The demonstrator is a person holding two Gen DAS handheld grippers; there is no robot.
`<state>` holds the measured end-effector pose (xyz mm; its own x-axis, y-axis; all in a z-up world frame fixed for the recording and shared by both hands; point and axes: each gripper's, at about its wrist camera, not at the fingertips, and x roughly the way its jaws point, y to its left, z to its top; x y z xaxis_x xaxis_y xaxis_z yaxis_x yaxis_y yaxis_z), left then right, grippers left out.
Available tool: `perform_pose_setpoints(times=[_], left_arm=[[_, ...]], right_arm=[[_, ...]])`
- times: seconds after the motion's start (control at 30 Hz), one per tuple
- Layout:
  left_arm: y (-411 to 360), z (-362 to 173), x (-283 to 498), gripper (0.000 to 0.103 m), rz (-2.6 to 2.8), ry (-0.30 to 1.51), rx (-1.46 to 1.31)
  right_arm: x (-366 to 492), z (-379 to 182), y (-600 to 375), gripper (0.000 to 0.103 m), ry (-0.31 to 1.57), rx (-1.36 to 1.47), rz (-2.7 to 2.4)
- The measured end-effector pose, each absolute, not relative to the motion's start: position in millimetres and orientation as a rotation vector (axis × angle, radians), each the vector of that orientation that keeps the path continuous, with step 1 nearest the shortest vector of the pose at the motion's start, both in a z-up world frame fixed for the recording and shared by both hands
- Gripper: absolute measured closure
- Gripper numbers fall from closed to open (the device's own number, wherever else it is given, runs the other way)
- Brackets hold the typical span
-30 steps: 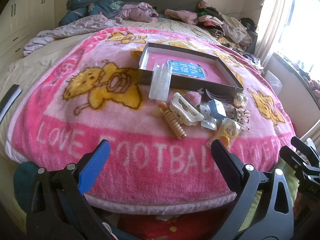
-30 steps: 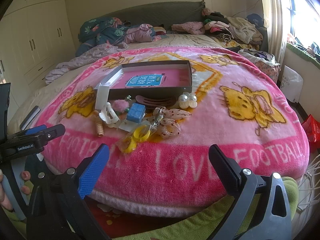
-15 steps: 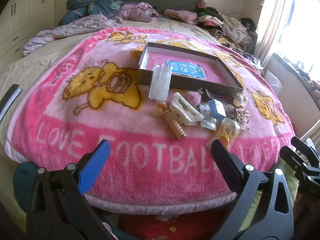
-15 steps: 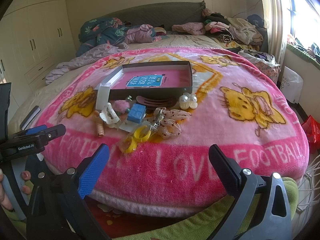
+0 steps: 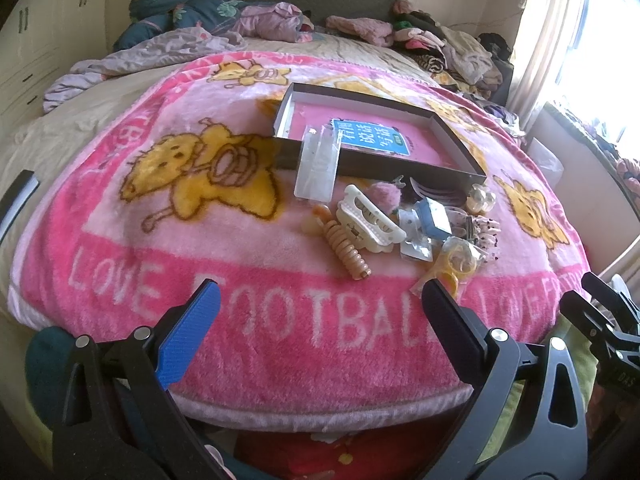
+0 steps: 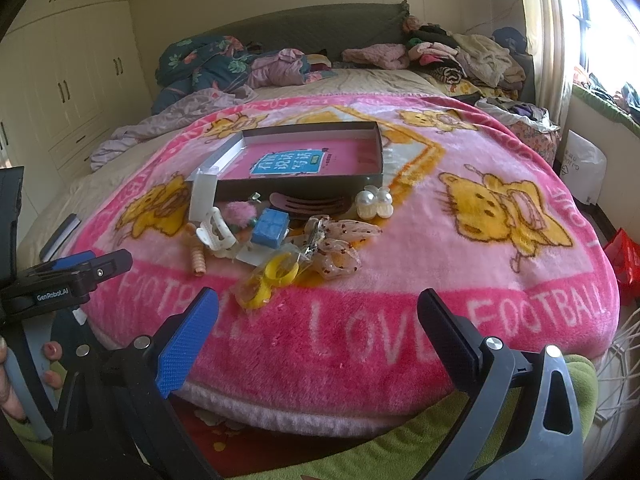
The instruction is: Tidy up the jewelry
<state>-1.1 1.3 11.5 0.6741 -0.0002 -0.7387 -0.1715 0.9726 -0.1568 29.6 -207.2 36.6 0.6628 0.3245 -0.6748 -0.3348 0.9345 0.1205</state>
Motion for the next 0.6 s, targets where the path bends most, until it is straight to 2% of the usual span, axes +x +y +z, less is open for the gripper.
perform_pose_setpoints(times=[0.6], left_arm=[[-5,-2,37,0.009,0.064,0.858,-0.204]], right_arm=[[64,22,-224,0.004,0.793,0.045,0.339]])
